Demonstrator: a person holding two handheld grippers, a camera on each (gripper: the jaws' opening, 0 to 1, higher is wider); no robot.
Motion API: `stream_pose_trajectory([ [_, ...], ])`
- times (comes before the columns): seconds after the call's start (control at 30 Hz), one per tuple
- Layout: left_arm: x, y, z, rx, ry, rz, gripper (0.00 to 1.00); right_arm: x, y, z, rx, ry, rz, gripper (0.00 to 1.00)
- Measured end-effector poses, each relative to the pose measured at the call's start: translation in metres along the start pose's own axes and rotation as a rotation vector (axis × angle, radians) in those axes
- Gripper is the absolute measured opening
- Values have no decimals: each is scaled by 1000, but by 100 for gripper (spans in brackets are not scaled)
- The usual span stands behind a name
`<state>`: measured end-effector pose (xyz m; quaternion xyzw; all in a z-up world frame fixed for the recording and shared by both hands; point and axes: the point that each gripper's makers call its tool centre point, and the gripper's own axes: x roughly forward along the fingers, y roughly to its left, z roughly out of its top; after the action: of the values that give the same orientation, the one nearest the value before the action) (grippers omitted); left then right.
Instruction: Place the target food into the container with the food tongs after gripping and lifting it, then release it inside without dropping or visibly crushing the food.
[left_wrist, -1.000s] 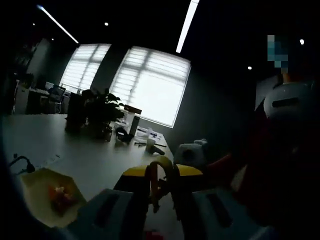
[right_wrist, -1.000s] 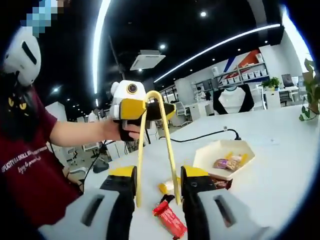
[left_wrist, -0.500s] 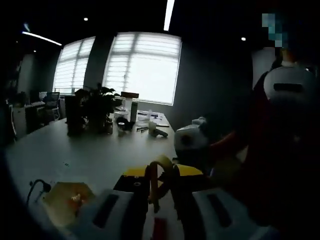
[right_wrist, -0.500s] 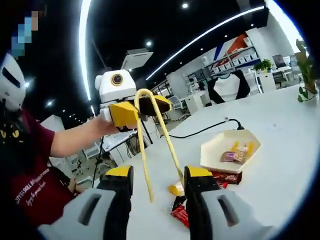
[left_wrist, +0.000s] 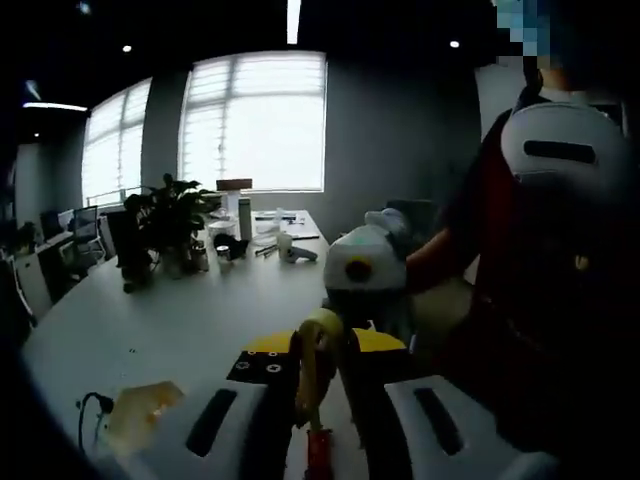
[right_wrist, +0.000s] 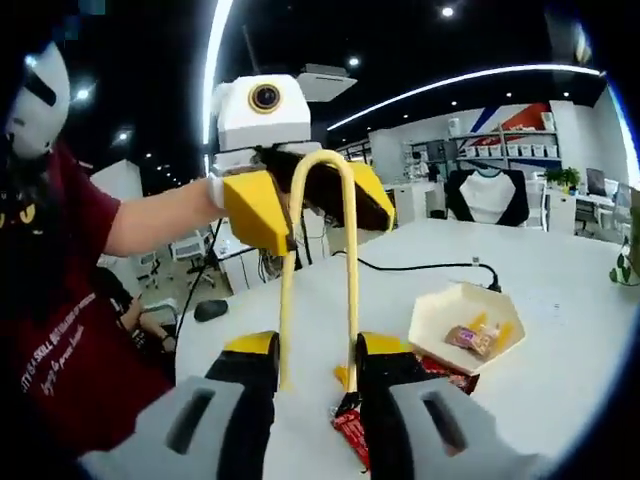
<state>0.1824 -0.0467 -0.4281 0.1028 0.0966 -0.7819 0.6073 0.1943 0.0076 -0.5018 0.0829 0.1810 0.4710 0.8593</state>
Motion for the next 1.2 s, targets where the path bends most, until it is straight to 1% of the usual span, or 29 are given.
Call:
stream_pose_trajectory([
  [0.03,-1,0,0,11,1,7,20,0,0,3,35,-21,6,33],
  [0.07,-2,0,2,23,-5,17,20,-1,-1,6,36,-42,4,33],
  [0.1,-3,-1,4,19,-16,15,20,-2,-2,7,16,-48,4,31],
  [0.17,-5,-1,7,22,-29,22,20,-2,-1,13,-64,-80,-4,32],
  [0.2,-6,-3,9,15,-36,13,20,-3,0,12,-101,-74,-3,32],
  [0.23,-7,-4,10,16,-41,14,20,-3,4,12,-125,-71,18,31],
  [0.37,-8,-5,12,12,-49,15,20,-2,8,12,-132,-70,35,26],
  [0.4,-7,-5,11,17,-41,19,20,-2,7,10,-152,-54,28,24],
  [0.43,-7,-6,10,18,-34,20,20,-2,6,8,-202,-45,20,23],
  [0.47,-5,-7,7,10,-20,13,20,-1,6,6,-216,-30,15,21],
  [0.5,-4,-9,2,-11,6,10,20,0,8,1,-219,-13,24,21],
  [0.57,-3,-9,-2,-6,21,18,20,2,7,-5,-228,-15,12,19],
  [0.63,-4,-8,-4,-15,22,28,20,3,4,-5,-243,-28,-8,18],
  [0.67,-5,-6,-2,-48,15,51,20,3,3,-4,-228,-41,-9,18],
  [0.7,-5,-6,0,-64,5,54,22,3,4,-3,-220,-46,-8,18],
  [0.77,-12,-7,21,-90,-85,54,24,4,3,1,-215,-80,-24,19],
  [0.8,-14,-6,24,-82,-96,61,24,4,3,2,-216,-85,-27,19],
  [0.83,-27,1,33,-56,-118,123,25,2,1,3,-216,-114,-34,20],
  [0.87,-33,4,36,-54,-126,151,26,2,-1,2,-210,-111,-35,21],
  [0.9,-43,9,36,-65,-127,209,27,2,-3,1,-210,-111,-43,21],
  [1.0,-67,12,29,-49,-120,322,29,-4,-12,-5,-221,-108,-49,21],
  [1.03,-73,11,25,-57,-127,346,29,-5,-12,-5,-228,-119,-37,21],
  [1.07,-83,9,18,-83,-143,381,29,-8,-13,-5,-223,-135,-11,21],
  [1.1,-89,9,12,-104,-154,408,29,-8,-14,-6,-214,-138,-1,21],
  [1.13,-98,6,-2,-152,-158,444,29,-9,-16,-8,-208,-138,3,21],
  [1.17,-103,5,-12,-184,-154,469,28,-9,-16,-9,-212,-139,15,21],
  [1.2,-106,4,-17,-198,-153,485,28,-10,-16,-10,-214,-138,21,21],
])
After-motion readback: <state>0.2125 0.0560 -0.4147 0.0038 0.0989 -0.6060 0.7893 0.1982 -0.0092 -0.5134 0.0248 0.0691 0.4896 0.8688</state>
